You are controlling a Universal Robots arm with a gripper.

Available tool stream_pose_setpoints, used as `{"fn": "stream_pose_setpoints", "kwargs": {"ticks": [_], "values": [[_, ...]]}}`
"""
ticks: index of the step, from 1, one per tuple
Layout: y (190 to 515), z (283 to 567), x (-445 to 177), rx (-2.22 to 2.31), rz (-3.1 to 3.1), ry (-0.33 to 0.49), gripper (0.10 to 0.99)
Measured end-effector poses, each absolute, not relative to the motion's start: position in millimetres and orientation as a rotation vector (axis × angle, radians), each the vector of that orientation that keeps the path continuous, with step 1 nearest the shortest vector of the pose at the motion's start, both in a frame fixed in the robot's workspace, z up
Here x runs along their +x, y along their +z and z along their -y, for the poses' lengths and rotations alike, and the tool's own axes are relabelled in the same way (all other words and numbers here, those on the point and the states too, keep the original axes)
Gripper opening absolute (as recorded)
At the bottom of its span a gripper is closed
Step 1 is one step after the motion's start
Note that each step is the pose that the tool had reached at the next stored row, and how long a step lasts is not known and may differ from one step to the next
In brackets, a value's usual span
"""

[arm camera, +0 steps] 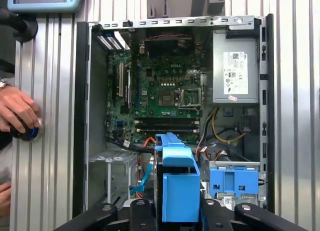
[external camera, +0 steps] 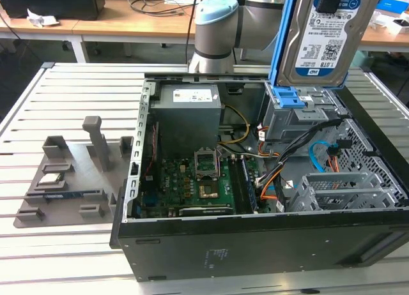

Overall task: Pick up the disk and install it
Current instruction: 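Pick up the disk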

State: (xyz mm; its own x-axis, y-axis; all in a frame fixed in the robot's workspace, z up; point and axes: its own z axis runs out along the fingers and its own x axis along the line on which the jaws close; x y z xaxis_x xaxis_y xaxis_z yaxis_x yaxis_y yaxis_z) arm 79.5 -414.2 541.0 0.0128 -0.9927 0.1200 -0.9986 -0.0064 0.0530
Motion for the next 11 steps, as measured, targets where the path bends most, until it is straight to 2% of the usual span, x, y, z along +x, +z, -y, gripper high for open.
{"fn": "stream_pose_setpoints", "kwargs": {"ticks": [7,11], "values": [[540,434,80,2.150,2.129,0.062,0.365],[540,445,80,2.203,2.176,-0.044,0.365]]}}
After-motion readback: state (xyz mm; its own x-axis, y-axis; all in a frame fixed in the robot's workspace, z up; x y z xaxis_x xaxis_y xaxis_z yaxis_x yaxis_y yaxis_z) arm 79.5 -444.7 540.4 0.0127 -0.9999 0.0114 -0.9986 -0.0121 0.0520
